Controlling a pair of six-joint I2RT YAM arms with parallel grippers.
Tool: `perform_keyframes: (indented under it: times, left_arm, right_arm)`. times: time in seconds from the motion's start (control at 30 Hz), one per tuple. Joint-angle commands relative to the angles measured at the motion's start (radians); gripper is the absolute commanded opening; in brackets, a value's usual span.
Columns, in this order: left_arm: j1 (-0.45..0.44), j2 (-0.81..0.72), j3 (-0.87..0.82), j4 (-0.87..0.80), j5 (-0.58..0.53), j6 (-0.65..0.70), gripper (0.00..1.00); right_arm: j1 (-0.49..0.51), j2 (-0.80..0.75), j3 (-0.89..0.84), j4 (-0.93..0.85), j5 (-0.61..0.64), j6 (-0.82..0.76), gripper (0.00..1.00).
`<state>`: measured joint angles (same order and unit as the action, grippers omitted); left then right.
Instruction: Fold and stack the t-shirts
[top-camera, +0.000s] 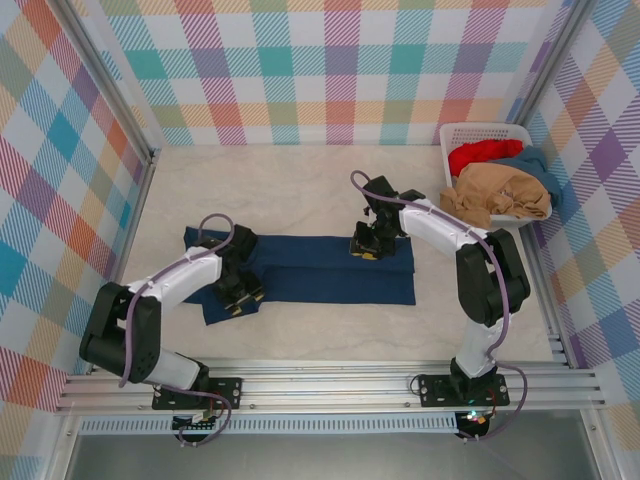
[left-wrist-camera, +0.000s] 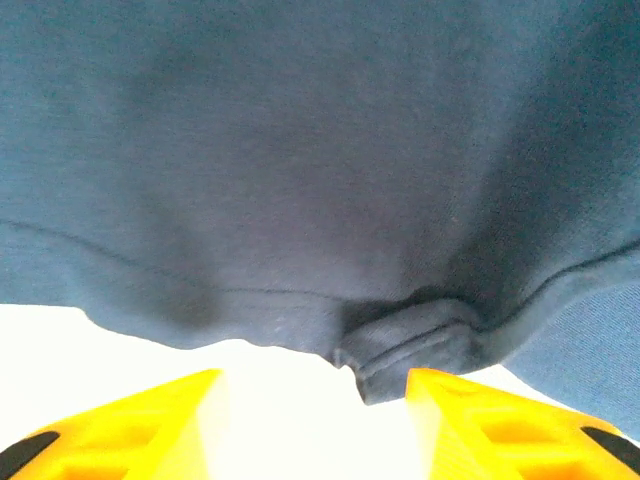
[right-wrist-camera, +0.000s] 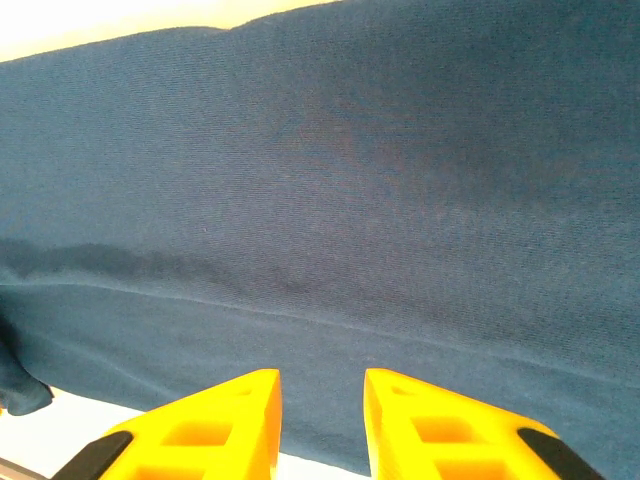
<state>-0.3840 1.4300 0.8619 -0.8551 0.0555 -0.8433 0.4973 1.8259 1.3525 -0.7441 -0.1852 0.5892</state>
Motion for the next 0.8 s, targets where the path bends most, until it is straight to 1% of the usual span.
perform_keyframes:
  times: [0.0,0.07,0.13,0.17,0.23,0.3,0.43,0.6,0.7,0.73,0.77]
  left_arm:
    - [-0.003,-0.059,0.063,-0.118,-0.119,0.023,0.49]
    - [0.017,-0.092,0.059,-0.09,-0.133,0.019,0.42]
    - [0.042,-0.105,0.046,-0.021,-0.101,0.008,0.36]
    - [0.05,-0.097,0.042,0.018,-0.077,0.001,0.34]
    - [0.054,-0.051,0.047,0.069,-0.041,-0.007,0.34]
    - [0.054,0.01,0.051,0.106,-0.024,-0.014,0.36]
    - [0.054,0.076,0.104,0.174,-0.057,-0.009,0.37]
    - [0.054,0.144,0.221,0.174,-0.133,0.027,0.37]
    - [0.054,0.18,0.247,0.19,-0.153,0.037,0.35]
    - [0.054,0.203,0.253,0.192,-0.141,0.041,0.33]
    - [0.053,0.233,0.254,0.196,-0.121,0.041,0.29]
  right_arm:
    - [0.003,-0.027,0.0,-0.003,-0.016,-0.01,0.28]
    - [0.003,-0.024,0.005,-0.006,-0.017,-0.014,0.28]
    - [0.003,-0.021,0.008,-0.008,-0.016,-0.018,0.28]
    - [0.002,-0.021,0.008,-0.008,-0.017,-0.02,0.28]
    - [0.003,-0.02,0.008,-0.009,-0.017,-0.02,0.28]
    - [0.003,-0.021,0.007,-0.009,-0.017,-0.019,0.28]
    - [0.003,-0.03,-0.002,-0.006,-0.016,-0.016,0.28]
    - [0.002,-0.03,-0.022,0.001,-0.023,-0.01,0.28]
    - [0.001,-0.018,-0.033,0.011,-0.027,0.0,0.28]
    - [0.001,-0.013,-0.033,0.012,-0.029,0.002,0.28]
    - [0.001,-0.007,-0.031,0.014,-0.032,0.006,0.27]
